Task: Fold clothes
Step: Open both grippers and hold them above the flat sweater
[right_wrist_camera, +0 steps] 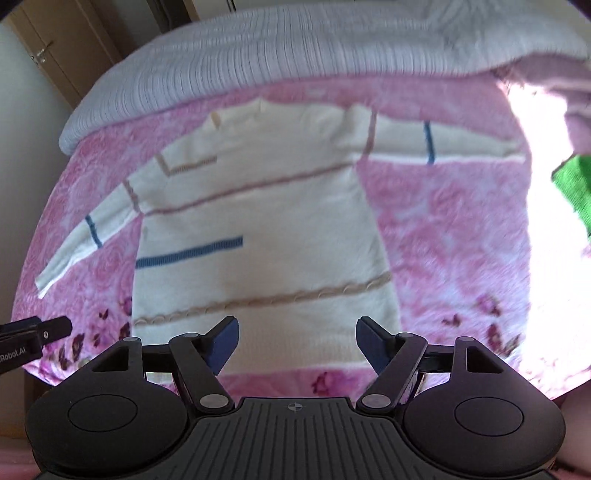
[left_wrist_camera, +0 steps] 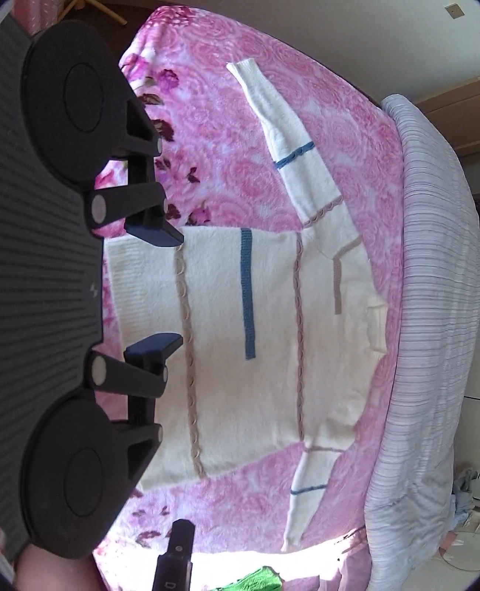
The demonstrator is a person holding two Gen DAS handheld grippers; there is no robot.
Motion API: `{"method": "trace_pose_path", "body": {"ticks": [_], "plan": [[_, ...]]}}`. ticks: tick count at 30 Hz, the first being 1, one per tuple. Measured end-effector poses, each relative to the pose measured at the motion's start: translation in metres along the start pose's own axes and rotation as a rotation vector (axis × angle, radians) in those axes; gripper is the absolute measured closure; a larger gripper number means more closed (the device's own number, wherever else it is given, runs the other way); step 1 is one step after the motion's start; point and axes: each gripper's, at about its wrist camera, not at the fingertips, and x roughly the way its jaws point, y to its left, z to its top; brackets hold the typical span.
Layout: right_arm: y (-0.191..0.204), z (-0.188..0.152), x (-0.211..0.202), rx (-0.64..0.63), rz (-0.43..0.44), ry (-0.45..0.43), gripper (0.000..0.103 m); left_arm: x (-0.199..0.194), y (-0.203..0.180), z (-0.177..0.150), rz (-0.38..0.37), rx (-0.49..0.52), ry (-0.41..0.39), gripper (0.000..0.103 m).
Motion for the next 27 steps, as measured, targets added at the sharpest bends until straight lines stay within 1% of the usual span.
{"method": "trace_pose_path", "body": {"ticks": [2,7,9,14,21,27], "plan": [[0.003,-0.001,-0.008,-0.009,-0.005,-0.005,0.029,-0.008,-0.005,-0.002,0.002,0.016,-0.004,0.055],[0.008,-0.009,-0.024,-0.032,0.005,-0.022,0.029,-0.032,-0.012,-0.002,0.007,0.037,-0.061,0.054],[0.010,-0.012,-0.030,-0.041,0.007,-0.023,0.029,-0.040,-0.014,0.000,0.012,0.042,-0.085,0.051],[0.009,-0.016,-0.041,-0.039,0.005,-0.036,0.029,-0.055,-0.016,0.001,0.019,0.048,-0.126,0.047],[0.000,-0.020,-0.053,-0.023,-0.005,-0.046,0.029,-0.062,-0.021,-0.003,0.033,0.047,-0.138,0.044],[-0.005,-0.023,-0.050,-0.041,0.001,-0.011,0.029,-0.054,-0.027,-0.008,0.044,0.044,-0.109,0.044]]}}
